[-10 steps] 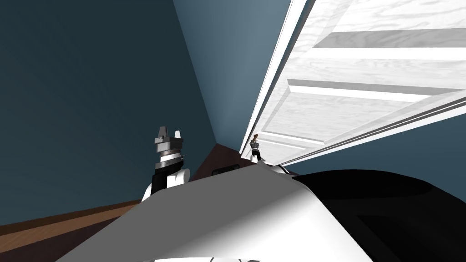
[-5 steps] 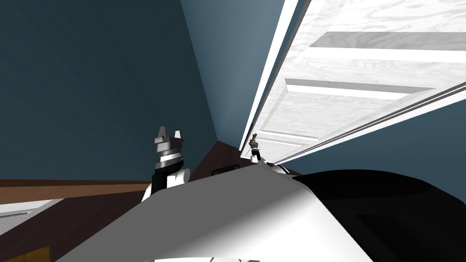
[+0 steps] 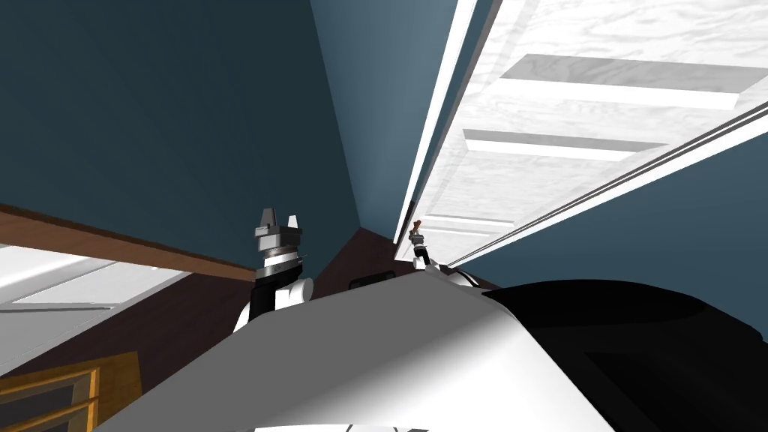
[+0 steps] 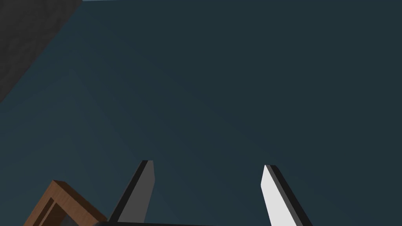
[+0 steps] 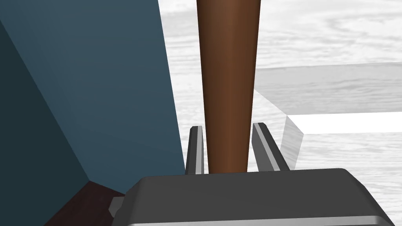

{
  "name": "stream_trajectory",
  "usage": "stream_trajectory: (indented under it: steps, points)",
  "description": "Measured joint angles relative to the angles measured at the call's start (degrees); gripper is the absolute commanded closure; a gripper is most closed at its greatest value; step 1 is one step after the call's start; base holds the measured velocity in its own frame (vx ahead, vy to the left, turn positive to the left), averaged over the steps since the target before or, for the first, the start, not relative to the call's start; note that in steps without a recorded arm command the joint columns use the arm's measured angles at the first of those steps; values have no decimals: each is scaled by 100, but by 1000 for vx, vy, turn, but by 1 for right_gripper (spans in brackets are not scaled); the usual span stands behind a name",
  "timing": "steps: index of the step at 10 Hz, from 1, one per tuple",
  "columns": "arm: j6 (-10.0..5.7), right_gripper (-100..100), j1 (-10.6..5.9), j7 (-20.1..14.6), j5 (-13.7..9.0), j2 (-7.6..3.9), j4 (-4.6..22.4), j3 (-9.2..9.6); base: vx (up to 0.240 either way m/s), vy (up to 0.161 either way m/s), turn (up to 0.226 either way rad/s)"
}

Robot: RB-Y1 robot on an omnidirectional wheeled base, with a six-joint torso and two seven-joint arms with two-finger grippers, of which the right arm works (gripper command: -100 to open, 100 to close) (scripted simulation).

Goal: Pull the door open

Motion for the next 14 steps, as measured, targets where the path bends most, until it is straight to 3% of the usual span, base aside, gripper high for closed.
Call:
stream_trajectory:
  steps: [1,7,8,10,14]
  points:
    - [2,100,13,-19,10,11,20,20,-171,-20,63]
    - [-88,100,98,-404,272,-183,-119,450,-239,-45,59]
    - [-48,100,148,-435,312,-198,-225,516,-201,-68,52]
    - [-79,100,129,-509,368,-201,-161,612,-134,-19,68]
    - [-309,100,282,-846,515,-456,-236,870,-246,-59,104]
